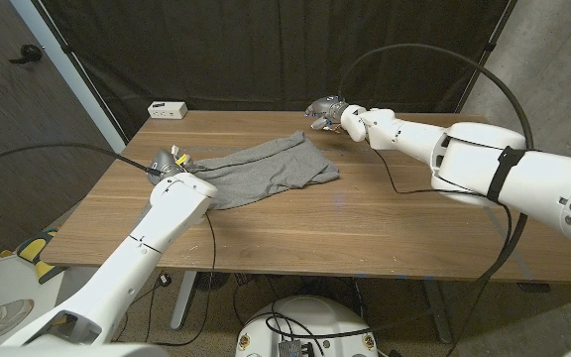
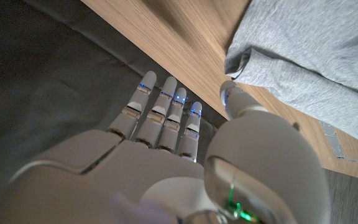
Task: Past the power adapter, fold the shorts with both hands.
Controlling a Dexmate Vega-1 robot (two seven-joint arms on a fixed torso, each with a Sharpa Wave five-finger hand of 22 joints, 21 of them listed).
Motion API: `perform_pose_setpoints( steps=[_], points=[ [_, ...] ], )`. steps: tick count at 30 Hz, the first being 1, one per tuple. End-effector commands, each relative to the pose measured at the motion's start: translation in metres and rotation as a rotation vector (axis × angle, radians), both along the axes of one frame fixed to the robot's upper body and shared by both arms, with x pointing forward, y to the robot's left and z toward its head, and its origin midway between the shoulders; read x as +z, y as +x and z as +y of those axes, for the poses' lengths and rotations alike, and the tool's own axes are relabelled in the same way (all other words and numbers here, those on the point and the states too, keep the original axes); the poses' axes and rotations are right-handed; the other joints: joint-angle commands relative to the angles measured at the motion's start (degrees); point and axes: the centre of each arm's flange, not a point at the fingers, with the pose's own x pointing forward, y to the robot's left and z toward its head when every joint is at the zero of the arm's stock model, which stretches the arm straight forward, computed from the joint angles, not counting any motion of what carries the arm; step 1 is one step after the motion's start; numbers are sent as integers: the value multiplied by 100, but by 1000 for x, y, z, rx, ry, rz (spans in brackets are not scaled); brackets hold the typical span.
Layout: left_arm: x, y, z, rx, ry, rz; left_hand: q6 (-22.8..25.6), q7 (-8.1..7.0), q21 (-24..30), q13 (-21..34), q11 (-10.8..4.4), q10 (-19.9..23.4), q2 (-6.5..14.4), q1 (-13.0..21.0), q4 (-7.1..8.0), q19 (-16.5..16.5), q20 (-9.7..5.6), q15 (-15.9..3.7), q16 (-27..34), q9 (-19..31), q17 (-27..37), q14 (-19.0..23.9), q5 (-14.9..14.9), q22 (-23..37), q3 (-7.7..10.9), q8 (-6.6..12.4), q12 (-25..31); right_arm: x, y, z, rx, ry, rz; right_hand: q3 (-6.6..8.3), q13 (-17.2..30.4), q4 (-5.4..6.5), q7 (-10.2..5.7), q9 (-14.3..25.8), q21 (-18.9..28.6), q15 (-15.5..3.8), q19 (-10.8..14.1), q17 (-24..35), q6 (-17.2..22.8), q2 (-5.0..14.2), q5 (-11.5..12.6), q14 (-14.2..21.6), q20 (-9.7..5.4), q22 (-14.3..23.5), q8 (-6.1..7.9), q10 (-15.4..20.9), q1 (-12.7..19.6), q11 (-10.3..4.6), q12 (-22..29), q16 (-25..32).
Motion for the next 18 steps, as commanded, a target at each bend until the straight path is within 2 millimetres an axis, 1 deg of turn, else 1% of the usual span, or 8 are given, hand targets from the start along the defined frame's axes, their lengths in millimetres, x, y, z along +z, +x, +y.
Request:
perform_pose_setpoints(
  steps=[1,2,3,4,7,13,15,18],
  points=[
    [3,-32,-11,-28,80,-71,45,-59,48,11,-24,-24,-30,-95,15,-69,10,7,-20,-39,-15,-42,-27,-19,-57,5,-5,11,-33,0,89,63,-71,33,-17,139,59,3,9,-550,33,-13,200,231,51,24,17,13,76,42,-104,51,-21,26],
    [3,-33,-12,-31,96,-74,69,-72,51,7,-43,-26,-93,-159,27,-87,-4,-3,-24,-66,-29,-35,-39,-32,-116,6,-1,10,-35,-2,94,68,-77,37,-19,143,66,2,14,-548,45,-18,213,242,50,29,14,13,80,59,-109,56,-16,26],
    [3,-37,-13,-42,123,-90,114,-89,72,-1,-57,1,-215,-295,47,-68,-27,-17,-33,-118,-57,-27,-63,-62,-247,9,15,7,-41,-8,108,104,-69,43,-24,141,68,2,18,-540,57,-29,252,250,49,49,11,13,93,74,-115,60,-12,30],
    [3,-37,-13,-44,124,-91,140,-119,85,-10,-83,3,-341,-441,61,-61,-76,-49,-45,-173,-90,-18,-83,-96,-388,5,20,7,-41,-8,106,106,-67,49,-29,134,72,1,20,-533,64,-43,292,249,47,78,11,12,106,102,-119,77,-4,34],
    [2,-43,-16,-61,177,-104,187,-142,85,-20,-108,9,-471,-589,66,-83,-119,-76,-71,-234,-133,-30,-94,-139,-526,9,26,-3,-50,-16,128,145,-77,56,-41,133,99,-1,25,-524,77,-64,395,258,40,104,20,11,137,132,-145,90,1,38],
    [1,-51,-23,-65,264,-96,179,-138,49,-30,-125,-60,-494,-690,75,-191,-113,-57,-103,-288,-155,-100,-93,-181,-612,-4,2,-18,-64,-21,141,141,-87,64,-54,129,129,-3,26,-505,82,-83,458,263,31,112,30,11,149,148,-169,102,0,36],
    [0,-52,-24,-69,289,-94,159,-155,35,-33,-154,-83,-501,-710,62,-228,-118,-72,-119,-308,-163,-143,-92,-197,-642,-15,-5,-23,-70,-23,151,165,-95,65,-56,128,128,-3,27,-502,84,-87,464,262,30,111,32,10,149,144,-173,100,-3,34],
    [-2,-55,-27,-66,323,-90,136,-203,26,-37,-155,-98,-521,-735,42,-249,-136,-79,-126,-331,-174,-165,-93,-217,-684,-25,-8,-28,-77,-25,167,182,-98,69,-62,123,125,-4,26,-495,82,-100,469,263,25,111,32,10,144,150,-184,98,-5,29]
  ],
)
